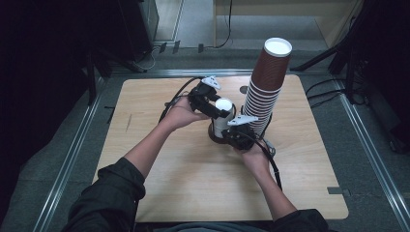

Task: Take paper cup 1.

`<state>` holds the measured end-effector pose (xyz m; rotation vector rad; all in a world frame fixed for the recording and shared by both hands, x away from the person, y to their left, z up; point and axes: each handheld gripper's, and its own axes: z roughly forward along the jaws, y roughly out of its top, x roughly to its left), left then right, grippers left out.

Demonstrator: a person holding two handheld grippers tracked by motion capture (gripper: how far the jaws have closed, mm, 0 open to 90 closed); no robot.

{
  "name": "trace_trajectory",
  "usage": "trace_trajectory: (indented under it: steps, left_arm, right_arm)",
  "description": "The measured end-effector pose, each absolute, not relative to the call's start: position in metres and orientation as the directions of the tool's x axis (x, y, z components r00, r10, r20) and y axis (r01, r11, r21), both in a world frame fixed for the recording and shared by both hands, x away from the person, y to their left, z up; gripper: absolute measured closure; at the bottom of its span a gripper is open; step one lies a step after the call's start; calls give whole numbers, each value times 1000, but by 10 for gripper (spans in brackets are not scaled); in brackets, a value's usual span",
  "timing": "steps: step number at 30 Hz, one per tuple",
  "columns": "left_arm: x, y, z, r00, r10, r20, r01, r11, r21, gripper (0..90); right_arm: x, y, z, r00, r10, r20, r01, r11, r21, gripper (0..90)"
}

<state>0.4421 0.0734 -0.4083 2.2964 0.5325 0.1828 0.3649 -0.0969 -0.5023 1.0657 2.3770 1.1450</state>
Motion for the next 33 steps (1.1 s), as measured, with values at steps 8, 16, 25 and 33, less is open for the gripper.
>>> trace_trajectory:
  steps: [8, 16, 25, 33]
  left_arm:
    - [441, 71, -408, 899, 438, -1, 311, -636, 706, 337]
    - [439, 74, -405, 895, 446, 1, 312, -628, 713, 344]
    - [436, 75, -385, 898, 440, 16, 290, -617, 731, 348]
    - [434, 81, -368, 896, 444, 5, 297, -607, 737, 349]
  right_arm:
    - [367, -97, -505, -677, 734, 52, 503, 409, 762, 864]
    - [368, -96, -506, -681, 730, 52, 500, 412, 762, 864]
    - [368, -96, -506, -688, 723, 67, 507, 413, 757, 856]
    - [366, -97, -503, -707, 704, 67, 493, 422, 761, 856]
